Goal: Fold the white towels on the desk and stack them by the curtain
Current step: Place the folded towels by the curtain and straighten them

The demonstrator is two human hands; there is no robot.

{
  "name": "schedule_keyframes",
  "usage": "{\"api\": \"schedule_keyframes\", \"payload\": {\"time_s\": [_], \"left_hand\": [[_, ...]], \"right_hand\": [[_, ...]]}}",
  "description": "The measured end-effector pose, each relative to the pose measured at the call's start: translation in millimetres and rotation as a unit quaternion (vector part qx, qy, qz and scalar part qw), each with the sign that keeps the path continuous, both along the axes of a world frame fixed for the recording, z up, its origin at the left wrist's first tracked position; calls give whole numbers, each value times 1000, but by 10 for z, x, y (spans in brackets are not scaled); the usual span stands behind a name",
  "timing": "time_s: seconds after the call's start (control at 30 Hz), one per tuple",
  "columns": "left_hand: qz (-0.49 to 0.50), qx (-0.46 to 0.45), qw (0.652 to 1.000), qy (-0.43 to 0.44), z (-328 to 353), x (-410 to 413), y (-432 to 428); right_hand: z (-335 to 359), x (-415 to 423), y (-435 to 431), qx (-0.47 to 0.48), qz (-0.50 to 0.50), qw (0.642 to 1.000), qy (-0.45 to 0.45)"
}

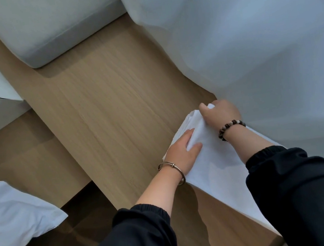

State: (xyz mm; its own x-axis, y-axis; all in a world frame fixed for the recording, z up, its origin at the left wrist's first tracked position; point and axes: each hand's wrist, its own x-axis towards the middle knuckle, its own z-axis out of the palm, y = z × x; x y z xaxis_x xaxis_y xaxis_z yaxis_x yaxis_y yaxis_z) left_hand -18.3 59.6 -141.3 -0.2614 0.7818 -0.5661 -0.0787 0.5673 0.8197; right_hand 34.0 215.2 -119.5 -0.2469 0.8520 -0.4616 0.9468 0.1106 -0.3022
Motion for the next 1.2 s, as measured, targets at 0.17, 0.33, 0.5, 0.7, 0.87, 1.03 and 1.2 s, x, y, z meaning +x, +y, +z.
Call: {"api": "schedule_keyframes", "payload": {"time_s": [0.17,0.33,0.5,0.7,0.87,1.03,1.2], "left_hand": [[-3,-20,1000,-6,-20,-24,-3],[16,-20,1000,-7,-11,-16,-12],[35,-27,999,-31,-19,-27,-29],[21,-47,999,-13,-43,-49,-15],[18,45,960,276,36,49,-25],[63,67,936,339,183,176,-29],[22,36,934,356,264,166,34]], "right_hand": [[-13,50,-38,52,-37,996,66],[19,50,-42,83,-96,987,102],[-7,5,-35,117,-104,982,103],[-131,-33,-21,83,-47,994,51],[-111,67,0,136,-5,984,113],[-69,375,-15,182,-7,982,57],[-63,489,-6,181,14,983,-22]]}}
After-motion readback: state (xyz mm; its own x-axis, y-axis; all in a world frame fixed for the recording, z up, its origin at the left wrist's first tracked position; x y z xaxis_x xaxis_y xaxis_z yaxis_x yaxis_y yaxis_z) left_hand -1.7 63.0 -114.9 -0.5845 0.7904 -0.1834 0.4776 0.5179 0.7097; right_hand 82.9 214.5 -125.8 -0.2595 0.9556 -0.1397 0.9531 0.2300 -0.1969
